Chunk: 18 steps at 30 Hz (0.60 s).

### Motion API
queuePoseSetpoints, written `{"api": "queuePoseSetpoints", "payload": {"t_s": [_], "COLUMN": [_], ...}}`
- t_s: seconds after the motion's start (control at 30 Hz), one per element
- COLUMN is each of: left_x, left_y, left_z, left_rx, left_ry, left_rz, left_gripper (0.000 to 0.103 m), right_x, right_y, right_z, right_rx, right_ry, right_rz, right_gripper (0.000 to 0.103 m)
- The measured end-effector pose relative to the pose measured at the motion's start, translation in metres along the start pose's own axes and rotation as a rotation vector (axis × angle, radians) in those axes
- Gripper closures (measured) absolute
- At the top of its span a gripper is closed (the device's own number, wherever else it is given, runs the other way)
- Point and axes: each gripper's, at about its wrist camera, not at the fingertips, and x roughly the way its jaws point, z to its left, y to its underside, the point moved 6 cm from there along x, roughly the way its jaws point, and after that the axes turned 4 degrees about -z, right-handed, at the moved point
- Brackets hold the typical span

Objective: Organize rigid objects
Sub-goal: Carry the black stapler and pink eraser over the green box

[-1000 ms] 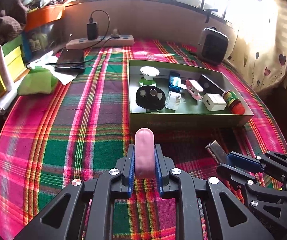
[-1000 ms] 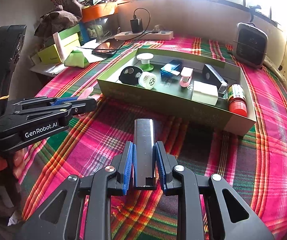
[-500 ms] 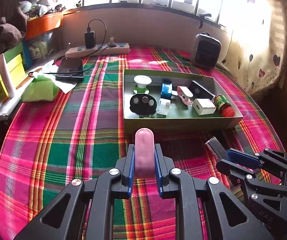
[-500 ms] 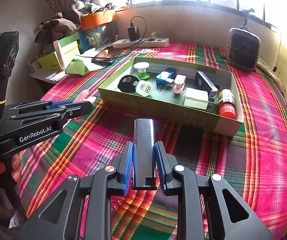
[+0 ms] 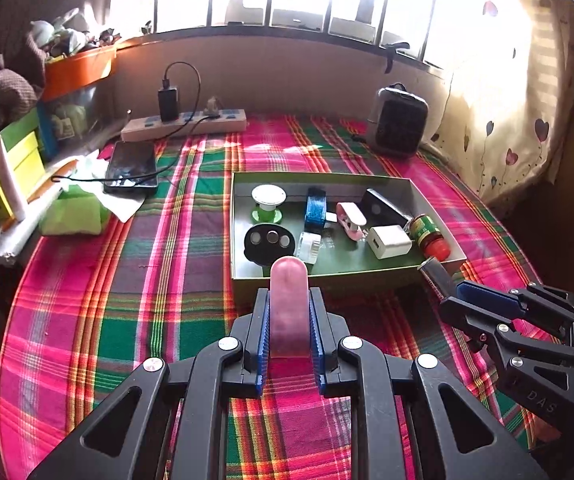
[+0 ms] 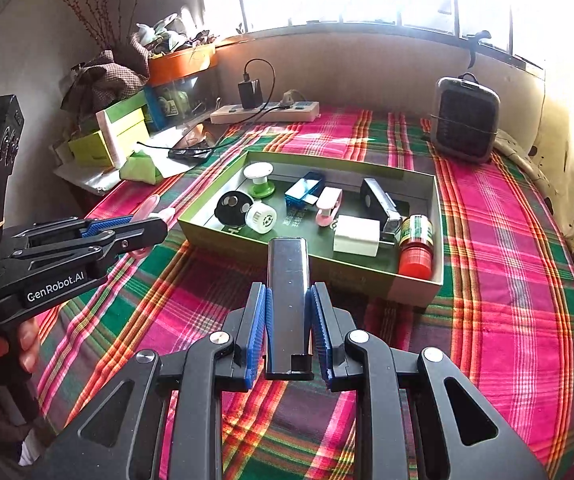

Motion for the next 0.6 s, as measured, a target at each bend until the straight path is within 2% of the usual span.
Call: {"api": "queuePoseSetpoints", "payload": {"t_s": [0.3,0.6], "left_x": [0.012,0.030], "left_y": [-0.016,-0.027], "left_z": [-0.006,-0.008], "left_rx": [0.006,-0.004], "left_ry": [0.020,0.032], "left_rz": [-0.005,0.004], "left_gripper": [0.086,0.086], "right_x": [0.008,0.036], "right_y": [-0.022,-0.041], "right_z": [-0.021,-0.045], "right_rx": [0.008,0.015], "right_ry": [0.026,0.055], "right_rz": [-0.006,0.030], "right_gripper": [0.079,0.079]}}
